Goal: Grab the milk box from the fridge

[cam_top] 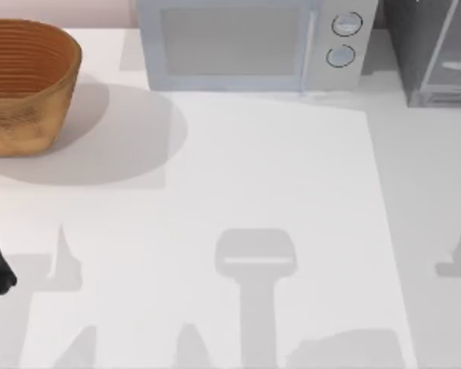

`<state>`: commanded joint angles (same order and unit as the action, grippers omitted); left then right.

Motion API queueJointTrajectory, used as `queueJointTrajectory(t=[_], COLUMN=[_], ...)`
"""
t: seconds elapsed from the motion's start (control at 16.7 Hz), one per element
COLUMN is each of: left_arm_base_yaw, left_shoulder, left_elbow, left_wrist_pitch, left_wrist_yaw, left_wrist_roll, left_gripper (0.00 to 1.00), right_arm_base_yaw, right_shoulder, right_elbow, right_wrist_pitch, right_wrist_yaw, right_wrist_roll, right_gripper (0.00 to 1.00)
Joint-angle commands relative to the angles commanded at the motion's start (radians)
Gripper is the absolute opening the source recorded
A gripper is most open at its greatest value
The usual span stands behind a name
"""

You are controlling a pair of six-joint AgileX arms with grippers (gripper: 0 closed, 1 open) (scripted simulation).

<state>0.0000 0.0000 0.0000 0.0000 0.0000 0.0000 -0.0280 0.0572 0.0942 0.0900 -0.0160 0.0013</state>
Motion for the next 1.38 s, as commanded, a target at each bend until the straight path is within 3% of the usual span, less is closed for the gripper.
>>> queueJointTrajectory(t=[0.24, 0.66, 1.38], left_arm_base_yaw=[0.000, 0.000, 0.000], left_shoulder=[0.000, 0.000, 0.000], left_elbow=[0.000, 0.000, 0.000], left_wrist_pitch=[0.000, 0.000, 0.000], left_wrist_yaw=[0.000, 0.000, 0.000], left_wrist_roll=[0.000, 0.000, 0.000], left_gripper=[1.00, 1.00, 1.00], right_arm_base_yaw=[0.028, 0.025, 0.011], right_shoulder=[-0.057, -0.032, 0.526], right_elbow=[-0.094, -0.088, 0.116], right_wrist_pitch=[-0.090, -0.075, 0.314], right_wrist_yaw=[0.016, 0.007, -0.190], right_wrist_roll=[-0.001, 0.001, 0.003], right_gripper=[0.00, 0.00, 0.00])
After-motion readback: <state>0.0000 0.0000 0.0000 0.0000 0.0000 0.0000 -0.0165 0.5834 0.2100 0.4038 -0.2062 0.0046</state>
